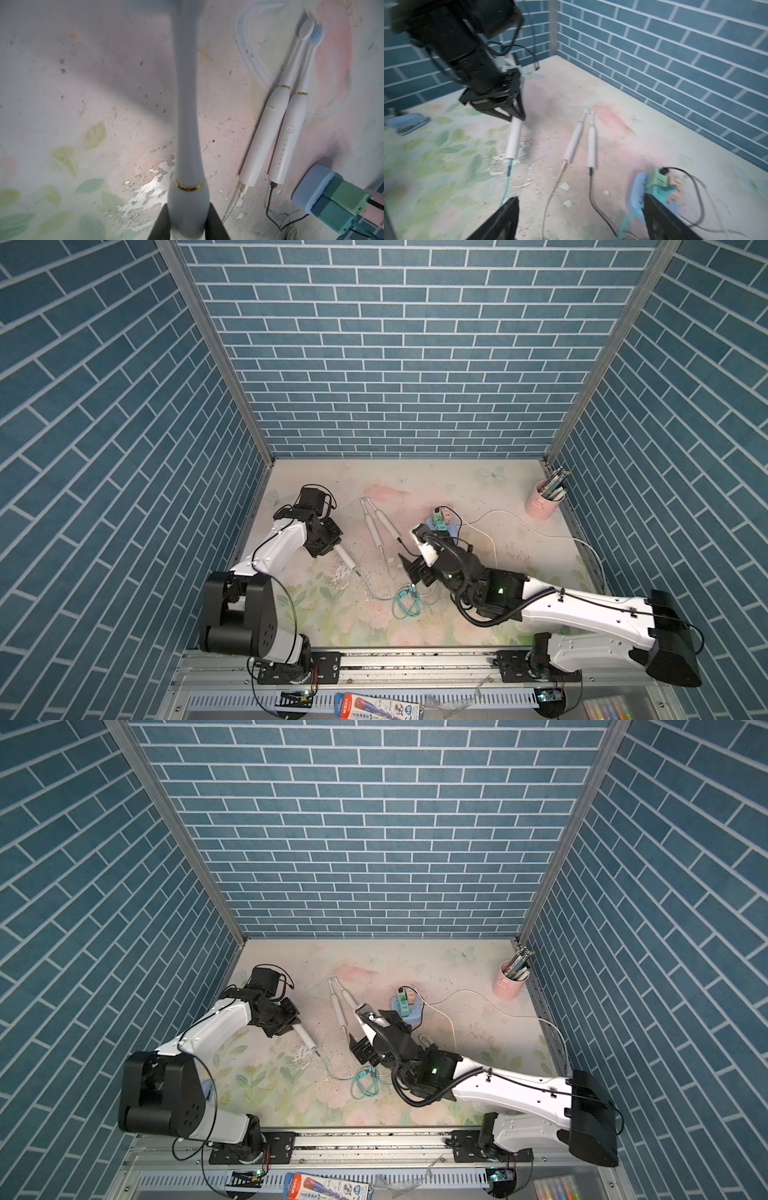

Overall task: Charge the electric toothbrush
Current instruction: Place the electric toothbrush at the center of the board.

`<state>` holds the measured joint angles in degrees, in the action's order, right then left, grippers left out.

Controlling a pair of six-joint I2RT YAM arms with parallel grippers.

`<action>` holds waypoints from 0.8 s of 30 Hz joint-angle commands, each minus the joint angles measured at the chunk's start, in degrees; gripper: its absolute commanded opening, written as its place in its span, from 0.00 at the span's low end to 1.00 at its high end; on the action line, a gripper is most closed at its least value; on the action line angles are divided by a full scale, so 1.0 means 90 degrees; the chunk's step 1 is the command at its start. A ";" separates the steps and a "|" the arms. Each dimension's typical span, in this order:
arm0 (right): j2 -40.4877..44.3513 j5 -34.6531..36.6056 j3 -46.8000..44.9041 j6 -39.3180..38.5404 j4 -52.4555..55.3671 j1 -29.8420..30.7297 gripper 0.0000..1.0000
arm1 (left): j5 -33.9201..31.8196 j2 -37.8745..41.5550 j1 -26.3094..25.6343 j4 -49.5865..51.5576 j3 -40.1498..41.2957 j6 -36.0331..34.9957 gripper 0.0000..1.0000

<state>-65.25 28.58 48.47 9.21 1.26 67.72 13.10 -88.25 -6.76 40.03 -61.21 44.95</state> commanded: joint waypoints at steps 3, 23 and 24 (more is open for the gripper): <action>0.1170 0.0307 -0.0382 0.0872 0.1149 -0.0687 0.98 | -0.0379 -0.0960 -0.0284 0.0407 -0.0895 -0.0479 0.00; 0.3104 0.1954 -0.0419 0.1769 0.3749 -0.1784 0.98 | -0.0456 -0.2916 -0.0484 0.1496 -0.2761 -0.1149 0.85; 0.3239 0.2230 -0.0455 0.1831 0.3753 -0.1835 0.98 | -0.0423 -0.2782 -0.0489 0.1507 -0.2783 -0.1198 0.90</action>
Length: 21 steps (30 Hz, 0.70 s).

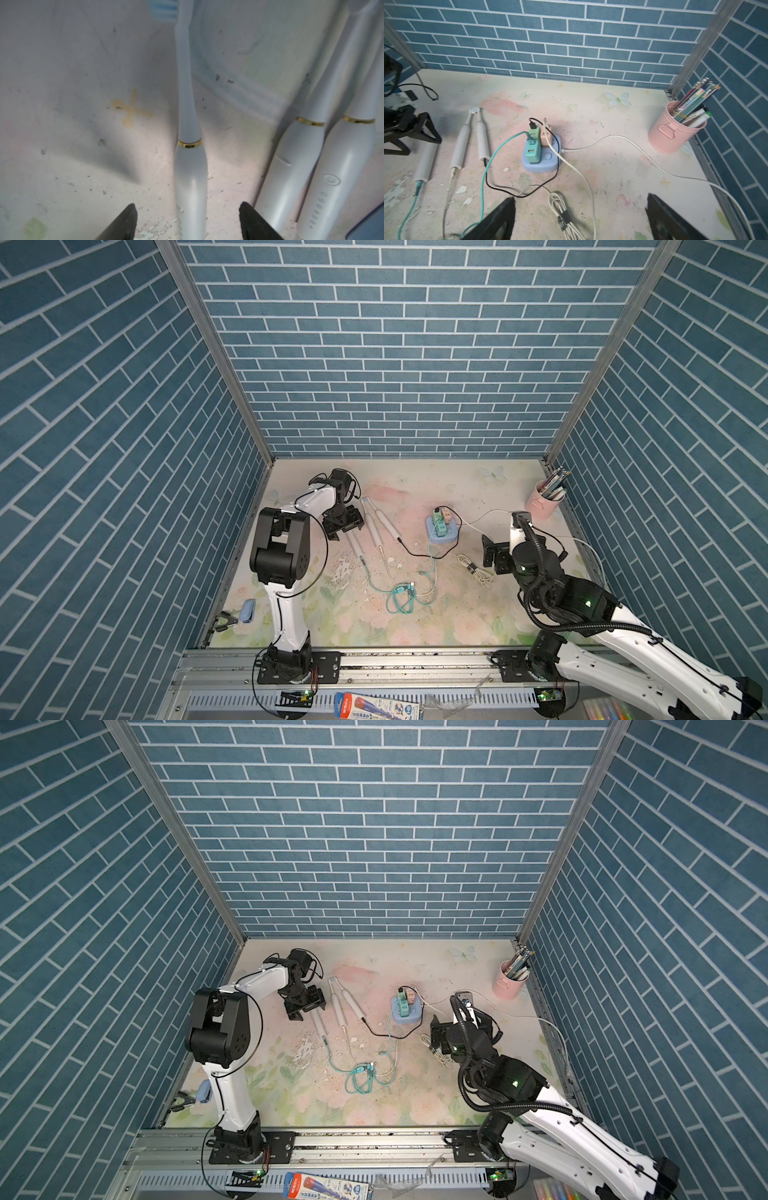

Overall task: Charge the electric toothbrush
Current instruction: Place the electric toothbrush at the center of the board, then reset both arms

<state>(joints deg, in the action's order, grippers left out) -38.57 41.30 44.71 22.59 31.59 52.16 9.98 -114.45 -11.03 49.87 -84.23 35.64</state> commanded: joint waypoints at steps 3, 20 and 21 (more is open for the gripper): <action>0.0755 0.1753 -0.0445 0.0250 -0.0224 -0.0372 0.98 | 0.0079 0.0994 -0.0033 0.0041 -0.0094 -0.0161 0.99; -0.2199 -0.1481 -0.2340 -0.1983 -0.6291 -0.5364 0.99 | -0.3395 0.5241 0.0356 -0.4450 0.4303 -0.2133 1.00; -0.2584 -0.1798 -0.2343 -0.2174 -0.6507 -0.5371 0.99 | -0.3417 0.5324 0.0506 -0.4738 0.4599 -0.2265 1.00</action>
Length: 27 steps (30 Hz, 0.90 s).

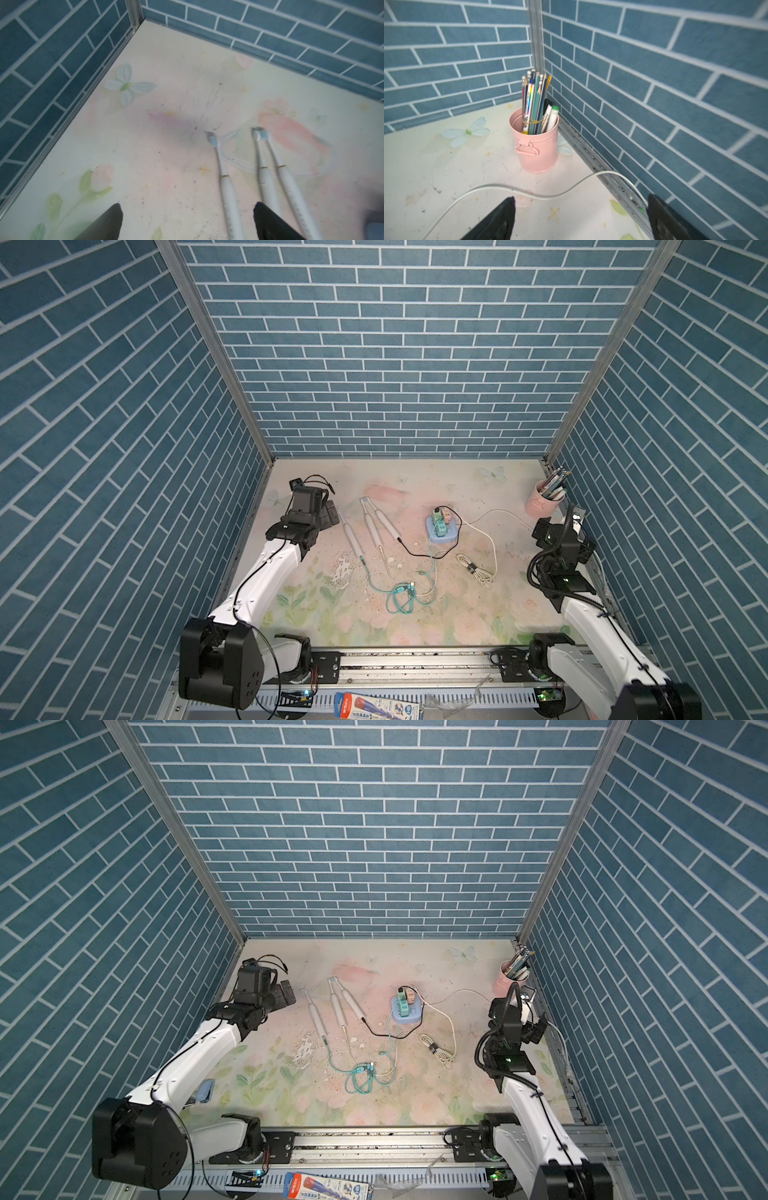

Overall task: Charge the electric toothbrush
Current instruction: Reset both arms

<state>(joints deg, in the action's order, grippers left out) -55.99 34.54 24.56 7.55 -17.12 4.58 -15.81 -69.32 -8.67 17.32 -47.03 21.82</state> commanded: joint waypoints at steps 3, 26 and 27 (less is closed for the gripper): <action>-0.1473 -0.1329 -0.0179 -0.0582 -0.1840 -0.0111 0.99 | -0.0849 0.0350 0.0589 -0.1750 0.1090 -0.0784 1.00; -0.3569 -0.2325 -0.0355 -0.0297 -0.3834 -0.0543 0.99 | 0.0097 -0.1986 0.0533 -0.7326 0.2747 -0.2686 1.00; -0.3581 -0.2327 -0.0365 -0.0306 -0.3849 -0.0540 0.99 | 0.0088 -0.2044 0.0533 -0.7484 0.2793 -0.2694 0.99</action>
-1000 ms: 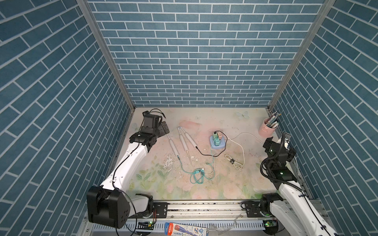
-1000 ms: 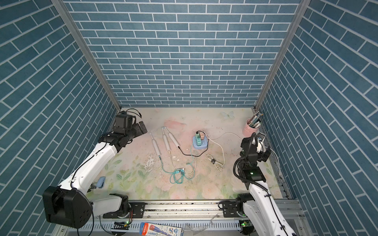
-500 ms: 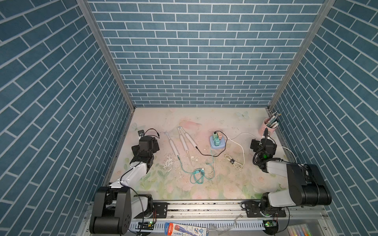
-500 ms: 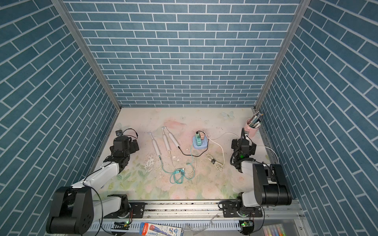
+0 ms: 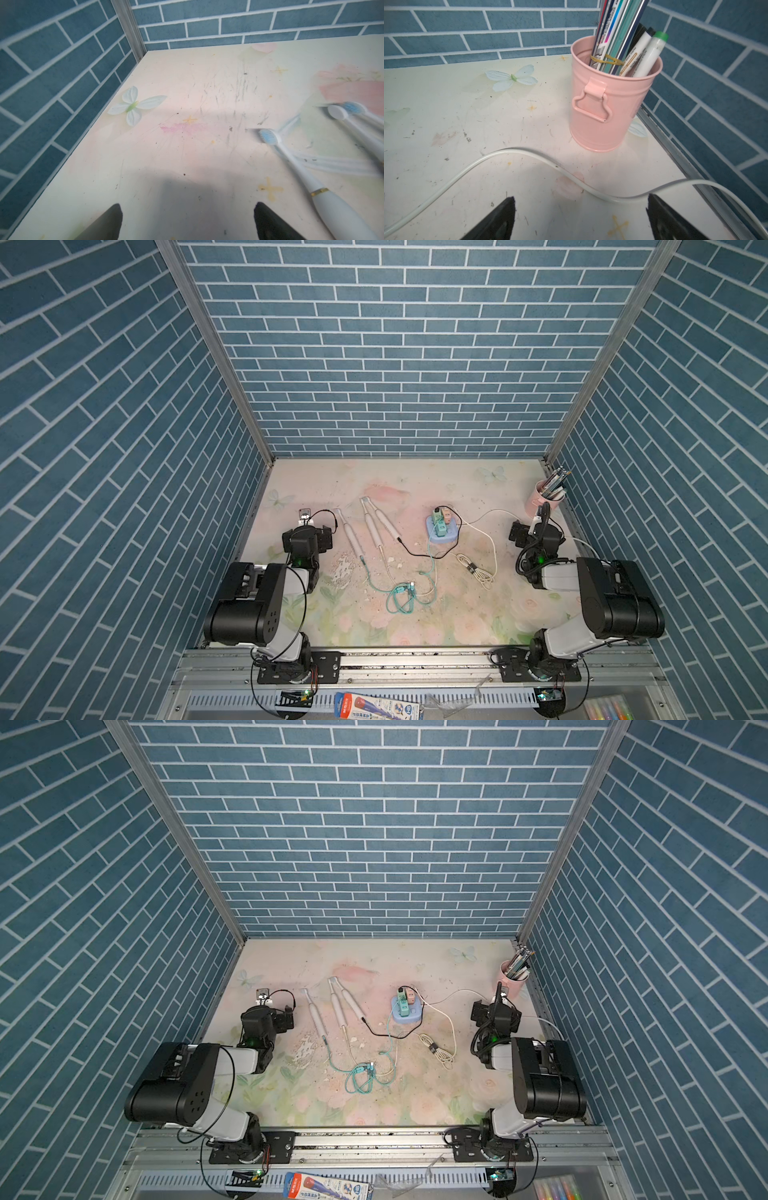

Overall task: Charge the electric toothbrush
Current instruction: Reset both arms

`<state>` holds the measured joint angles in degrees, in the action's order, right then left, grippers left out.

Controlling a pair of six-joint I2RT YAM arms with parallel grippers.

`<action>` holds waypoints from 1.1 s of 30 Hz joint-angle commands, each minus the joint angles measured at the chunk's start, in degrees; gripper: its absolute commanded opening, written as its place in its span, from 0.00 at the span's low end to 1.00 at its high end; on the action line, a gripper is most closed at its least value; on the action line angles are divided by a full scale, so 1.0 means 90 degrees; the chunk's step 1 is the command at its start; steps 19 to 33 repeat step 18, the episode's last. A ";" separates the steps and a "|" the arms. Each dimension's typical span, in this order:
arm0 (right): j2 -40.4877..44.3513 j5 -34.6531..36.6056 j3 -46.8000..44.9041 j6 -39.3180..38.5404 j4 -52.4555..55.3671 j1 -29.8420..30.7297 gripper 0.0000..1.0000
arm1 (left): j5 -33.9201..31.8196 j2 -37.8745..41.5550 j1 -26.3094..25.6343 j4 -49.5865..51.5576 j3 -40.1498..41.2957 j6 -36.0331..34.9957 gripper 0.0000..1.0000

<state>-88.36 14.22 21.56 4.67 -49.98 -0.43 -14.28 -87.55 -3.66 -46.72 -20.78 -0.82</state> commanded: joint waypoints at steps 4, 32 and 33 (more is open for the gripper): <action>0.0007 -0.0066 -0.0018 0.0016 -0.0194 0.0009 0.99 | -0.0149 0.0021 -0.0056 -0.0506 -0.0051 -0.0197 1.00; 0.0048 -0.0307 -0.0034 0.0040 -0.0164 -0.0069 0.99 | -0.0122 0.0039 -0.0055 -0.0444 -0.0071 -0.0183 1.00; 0.0048 -0.0307 -0.0034 0.0040 -0.0164 -0.0069 0.99 | -0.0122 0.0039 -0.0055 -0.0444 -0.0071 -0.0183 1.00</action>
